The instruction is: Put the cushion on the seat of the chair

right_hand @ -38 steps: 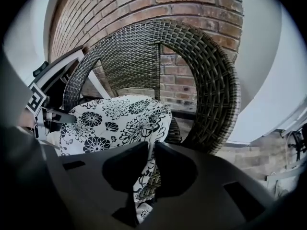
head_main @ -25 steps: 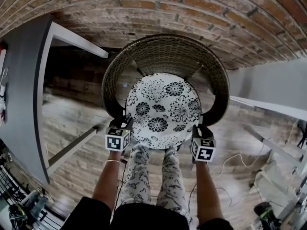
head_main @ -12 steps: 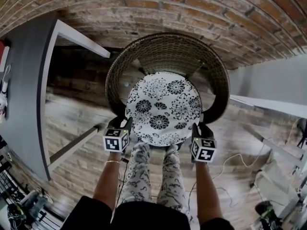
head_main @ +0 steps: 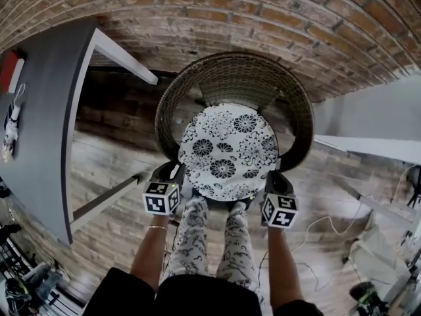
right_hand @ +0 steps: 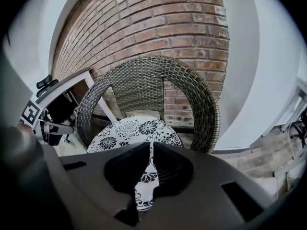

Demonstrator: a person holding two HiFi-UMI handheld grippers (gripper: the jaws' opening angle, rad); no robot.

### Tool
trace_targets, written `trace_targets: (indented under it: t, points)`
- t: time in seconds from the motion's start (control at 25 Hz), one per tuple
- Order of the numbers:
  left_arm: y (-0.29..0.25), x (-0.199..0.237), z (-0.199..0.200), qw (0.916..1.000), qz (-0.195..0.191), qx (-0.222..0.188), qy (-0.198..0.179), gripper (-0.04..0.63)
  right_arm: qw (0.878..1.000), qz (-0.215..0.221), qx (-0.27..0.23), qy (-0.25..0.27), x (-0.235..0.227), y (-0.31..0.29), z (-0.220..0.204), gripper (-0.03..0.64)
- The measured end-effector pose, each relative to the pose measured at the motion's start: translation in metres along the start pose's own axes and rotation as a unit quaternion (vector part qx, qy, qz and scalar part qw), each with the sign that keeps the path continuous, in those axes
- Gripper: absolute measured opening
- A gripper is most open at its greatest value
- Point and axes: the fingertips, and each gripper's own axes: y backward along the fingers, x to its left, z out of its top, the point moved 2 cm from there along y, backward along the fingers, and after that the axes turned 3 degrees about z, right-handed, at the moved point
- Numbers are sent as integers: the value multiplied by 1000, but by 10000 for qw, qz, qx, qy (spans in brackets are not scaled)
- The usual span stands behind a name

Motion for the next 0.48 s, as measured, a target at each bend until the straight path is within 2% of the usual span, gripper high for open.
trace_targets:
  t: [0.28,0.48]
  points:
    - [33,-8,19,9990,-84,-431,51,8,9994,1,-272,-201,15,25,12,0]
    - [65,-14,38,9977,-223,-636,36,3,9975,73,-456,-536,28,52,28,0]
